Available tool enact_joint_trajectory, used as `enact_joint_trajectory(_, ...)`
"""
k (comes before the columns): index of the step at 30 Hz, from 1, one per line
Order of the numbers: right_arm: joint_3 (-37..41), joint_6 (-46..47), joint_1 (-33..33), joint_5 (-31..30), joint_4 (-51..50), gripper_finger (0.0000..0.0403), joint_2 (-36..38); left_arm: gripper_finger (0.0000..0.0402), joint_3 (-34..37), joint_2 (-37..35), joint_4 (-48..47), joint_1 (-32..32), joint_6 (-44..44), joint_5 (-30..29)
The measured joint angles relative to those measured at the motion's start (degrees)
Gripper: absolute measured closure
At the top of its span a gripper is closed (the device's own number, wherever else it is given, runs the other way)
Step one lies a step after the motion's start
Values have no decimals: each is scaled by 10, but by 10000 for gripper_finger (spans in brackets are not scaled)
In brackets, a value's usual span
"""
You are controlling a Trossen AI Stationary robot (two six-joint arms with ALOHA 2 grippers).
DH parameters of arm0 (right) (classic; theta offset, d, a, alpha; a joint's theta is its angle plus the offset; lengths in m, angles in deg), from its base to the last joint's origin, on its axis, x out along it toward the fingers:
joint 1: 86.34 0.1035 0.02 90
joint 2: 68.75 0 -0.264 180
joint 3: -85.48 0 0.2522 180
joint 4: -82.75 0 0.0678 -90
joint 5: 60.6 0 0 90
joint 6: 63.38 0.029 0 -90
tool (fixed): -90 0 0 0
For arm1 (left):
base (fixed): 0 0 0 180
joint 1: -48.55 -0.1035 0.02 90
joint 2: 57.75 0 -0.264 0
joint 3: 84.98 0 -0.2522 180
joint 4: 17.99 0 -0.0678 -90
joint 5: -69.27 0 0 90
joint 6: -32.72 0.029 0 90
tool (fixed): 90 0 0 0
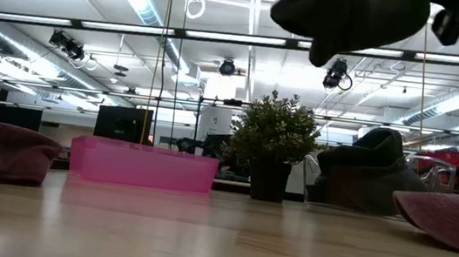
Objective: Pick & Place hat
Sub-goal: Put the black cap into the transparent bin
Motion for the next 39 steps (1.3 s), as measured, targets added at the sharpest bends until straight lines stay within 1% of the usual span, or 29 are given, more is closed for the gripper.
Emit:
enact_joint_trajectory(3, 0, 43, 0, -81, -38, 397, 32, 146, 0, 0, -2, 0, 4, -21)
enact_joint_trajectory(8, 0, 120, 0, -238, -129, 397, 72, 147, 0, 1, -7, 0, 15, -23)
enact_joint_trajectory(11, 0, 145, 0, -332, -151, 397, 80, 147, 0, 1, -11, 0, 18, -24)
enact_joint_trajectory(14, 0, 138, 0, -387, -149, 397, 78, 148, 0, 1, -10, 0, 27, -24)
enact_joint_trajectory(17, 0, 126, 0, -391, -151, 397, 63, 148, 0, 1, -10, 0, 36, -25)
enact_joint_trajectory(20, 0, 141, 0, -393, -153, 397, 38, 148, 0, 2, -10, 0, 43, -24)
enact_joint_trajectory(23, 0, 167, 0, -408, -173, 397, 9, 148, 0, 2, -10, 0, 44, -24)
enact_joint_trajectory(27, 0, 222, 0, -447, -220, 397, -32, 148, 0, 2, -10, 0, 44, -24)
enact_joint_trajectory(30, 0, 258, 0, -462, -233, 397, -54, 148, 0, 2, -10, 0, 44, -24)
enact_joint_trajectory(35, 7, 266, 0, -463, -232, 397, -79, 148, 0, 2, -10, 0, 44, -24)
enact_joint_trajectory(39, 42, 288, 0, -463, -219, 397, -82, 148, 0, 2, -10, 0, 44, -23)
